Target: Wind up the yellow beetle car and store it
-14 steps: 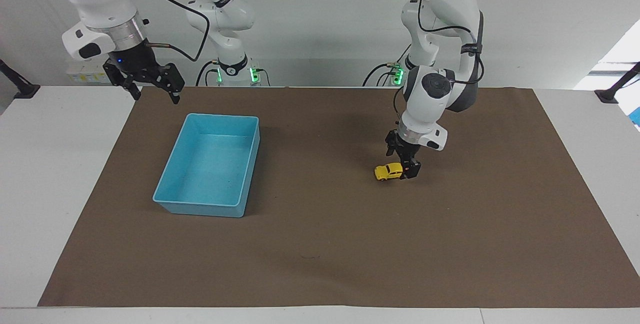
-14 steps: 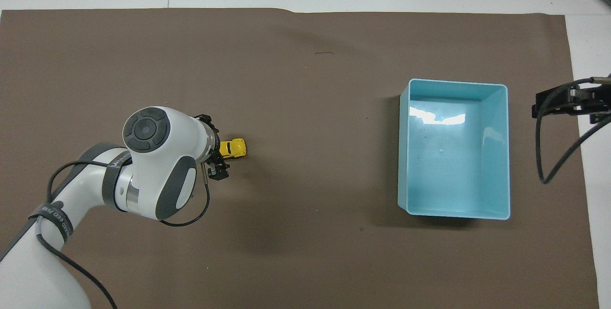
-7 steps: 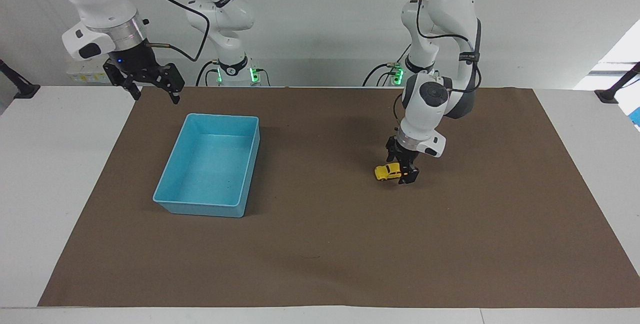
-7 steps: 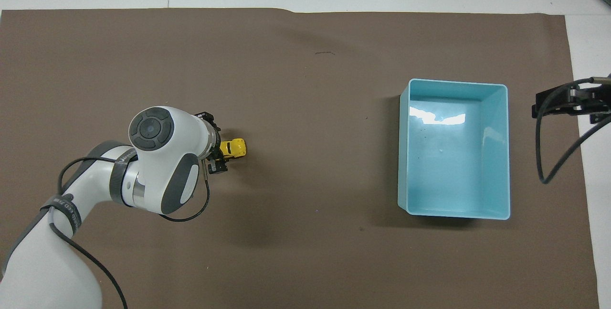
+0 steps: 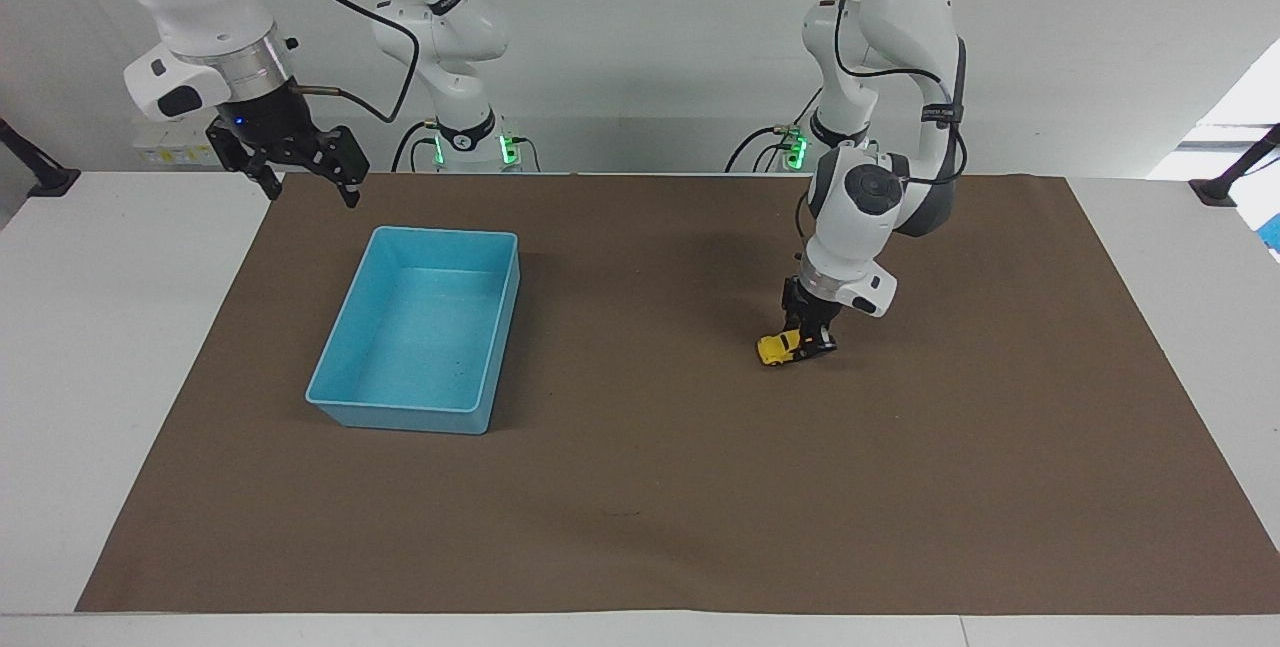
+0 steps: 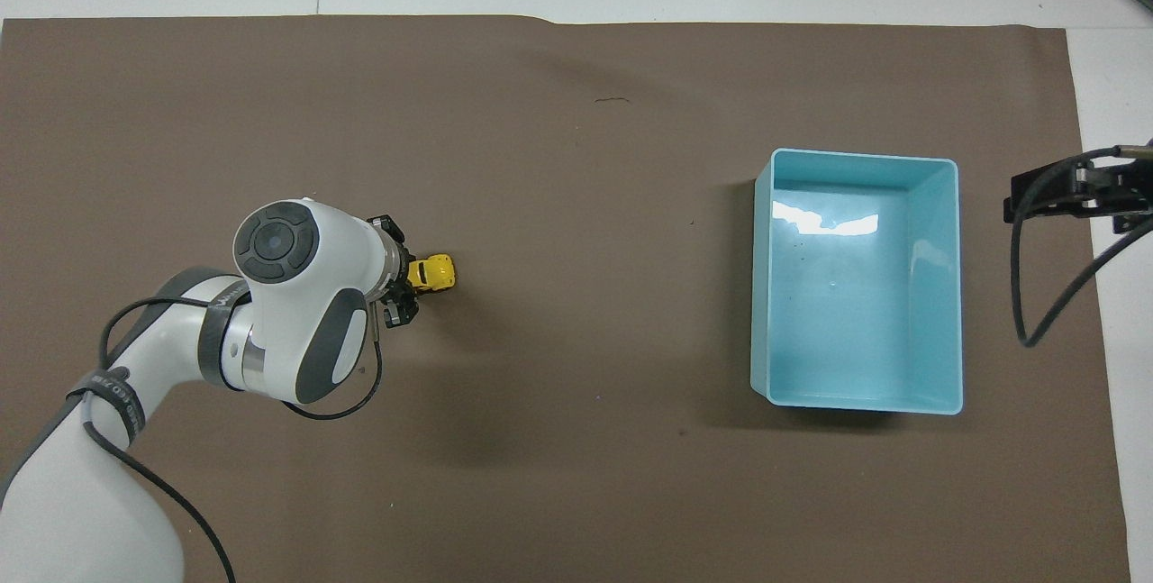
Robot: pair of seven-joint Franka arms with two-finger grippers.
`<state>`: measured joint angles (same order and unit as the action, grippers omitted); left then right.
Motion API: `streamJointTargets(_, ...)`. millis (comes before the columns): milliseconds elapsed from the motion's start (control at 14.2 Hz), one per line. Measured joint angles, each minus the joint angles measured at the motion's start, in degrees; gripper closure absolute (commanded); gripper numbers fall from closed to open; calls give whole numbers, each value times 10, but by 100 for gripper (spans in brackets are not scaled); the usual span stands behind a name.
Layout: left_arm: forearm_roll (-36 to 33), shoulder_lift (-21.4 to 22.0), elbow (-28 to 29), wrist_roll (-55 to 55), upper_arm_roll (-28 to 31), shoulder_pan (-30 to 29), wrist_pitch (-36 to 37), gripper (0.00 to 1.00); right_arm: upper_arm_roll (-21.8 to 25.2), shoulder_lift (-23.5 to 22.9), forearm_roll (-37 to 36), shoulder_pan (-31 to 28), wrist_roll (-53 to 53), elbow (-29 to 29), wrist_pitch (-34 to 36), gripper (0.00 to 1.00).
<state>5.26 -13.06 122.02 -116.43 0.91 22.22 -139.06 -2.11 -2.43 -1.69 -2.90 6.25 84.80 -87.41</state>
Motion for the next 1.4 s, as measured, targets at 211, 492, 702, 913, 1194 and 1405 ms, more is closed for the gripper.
streamJointTargets(211, 0, 8, 9, 25, 0, -18, 5, 88, 0, 0, 0, 0, 0, 0, 0, 0)
streamJointTargets(492, 0, 21, 28, 43, 1, -46, 6, 88, 0, 0, 0, 0, 0, 0, 0, 0)
streamJointTargets(702, 0, 28, 36, 53, 1, -63, 7, 84, 0, 0, 0, 0, 0, 0, 0, 0)
streamJointTargets(913, 0, 37, 47, 76, 2, -85, 10, 75, 0, 0, 0, 0, 0, 0, 0, 0)
streamJointTargets(1194, 0, 37, 50, 81, 3, -91, 9, 0, 0, 0, 0, 0, 0, 0, 0, 0)
streamJointTargets(1405, 0, 26, 43, 69, 4, -91, 7, 0, 0, 0, 0, 0, 0, 0, 0, 0)
